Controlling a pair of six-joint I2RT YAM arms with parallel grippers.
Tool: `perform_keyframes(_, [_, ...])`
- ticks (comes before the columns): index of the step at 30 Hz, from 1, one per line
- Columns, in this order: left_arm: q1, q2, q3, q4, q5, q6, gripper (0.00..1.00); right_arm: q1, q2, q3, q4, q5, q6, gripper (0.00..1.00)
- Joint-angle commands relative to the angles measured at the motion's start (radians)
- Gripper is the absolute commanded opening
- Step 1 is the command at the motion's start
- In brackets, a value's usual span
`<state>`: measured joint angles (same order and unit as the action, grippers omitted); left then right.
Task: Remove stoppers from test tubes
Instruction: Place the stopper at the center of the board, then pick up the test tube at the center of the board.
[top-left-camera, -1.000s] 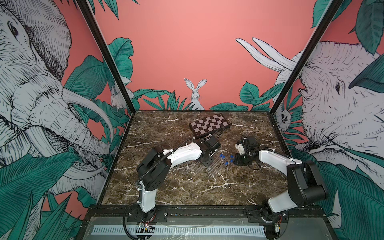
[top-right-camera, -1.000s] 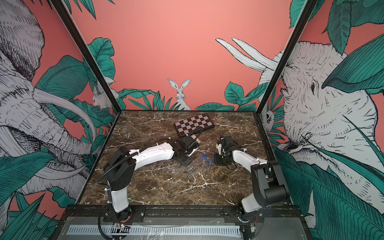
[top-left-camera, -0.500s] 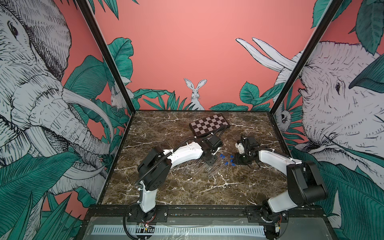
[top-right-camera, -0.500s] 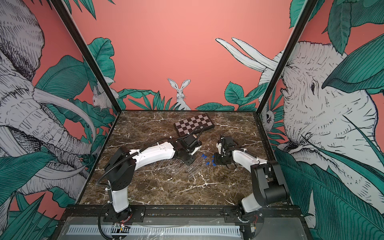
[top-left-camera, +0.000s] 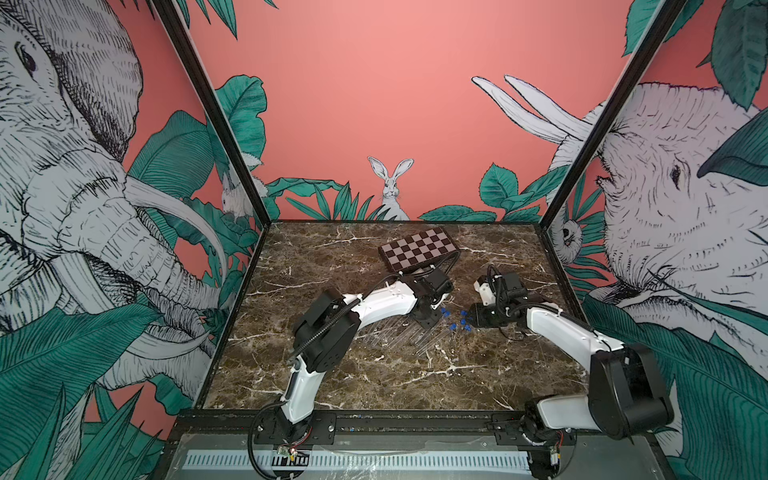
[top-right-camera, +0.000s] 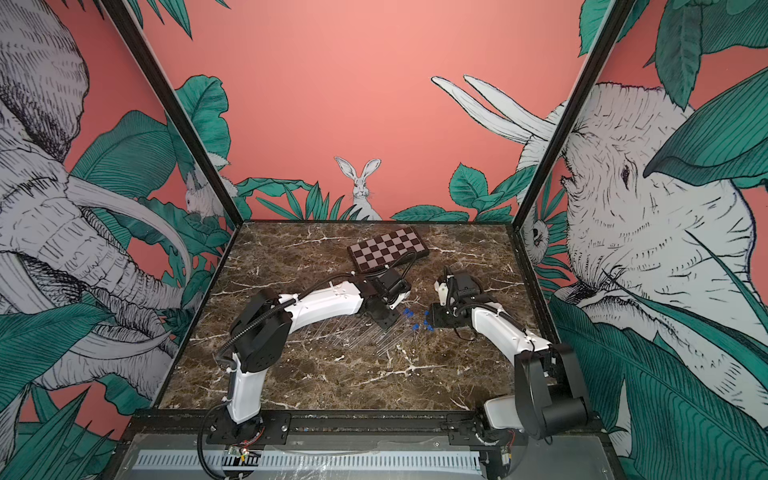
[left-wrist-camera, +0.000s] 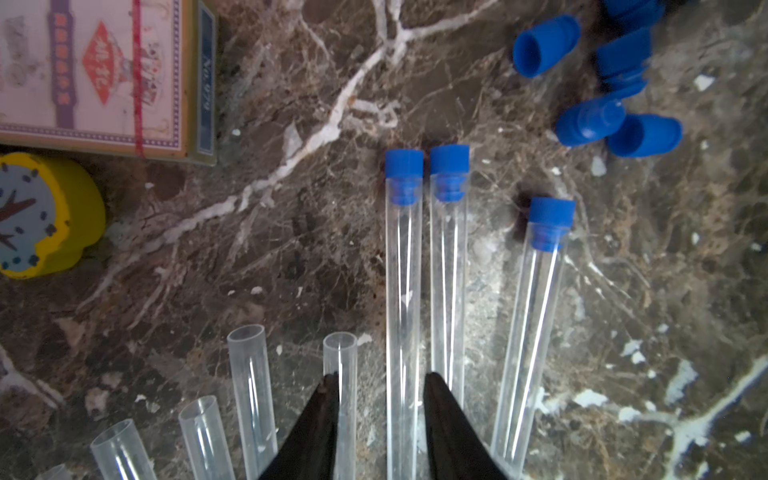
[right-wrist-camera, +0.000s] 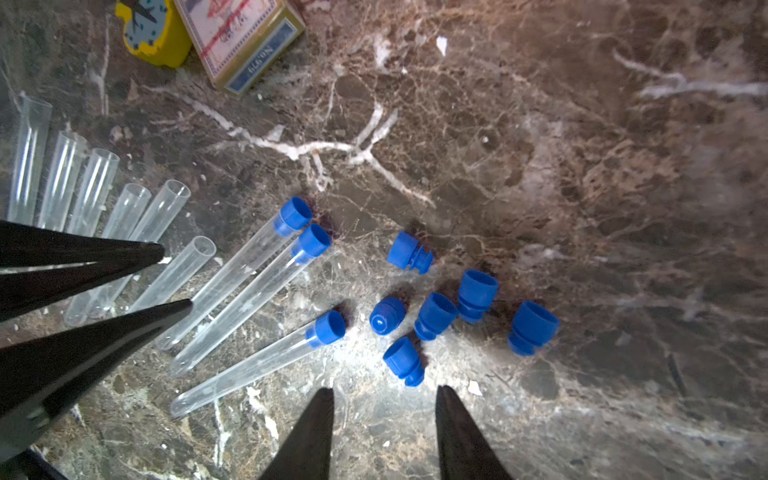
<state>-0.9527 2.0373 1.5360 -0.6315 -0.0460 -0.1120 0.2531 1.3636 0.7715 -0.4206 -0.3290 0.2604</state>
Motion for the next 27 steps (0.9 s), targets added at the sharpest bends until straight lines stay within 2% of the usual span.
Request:
perform_keyframes(1, [-0.008, 0.011, 0.038, -0.039, -0.011, -0.002, 0.37, -0.004, -0.018, -0.025, -0.009, -0.011, -0.001, 0.46])
perform_keyframes(7, [-0.008, 0.039, 0.058, -0.051, -0.020, 0.004, 0.35, -0.003, -0.026, -0.032, 0.014, -0.039, 0.001, 0.55])
perform_keyframes(13, [-0.011, 0.064, 0.075, -0.061, -0.016, 0.012, 0.30, -0.004, -0.038, -0.033, 0.013, -0.032, -0.001, 0.56])
perform_keyframes(27, [-0.014, 0.105, 0.096, -0.069, -0.027, 0.019, 0.27, -0.006, -0.050, -0.023, 0.002, -0.022, -0.004, 0.56])
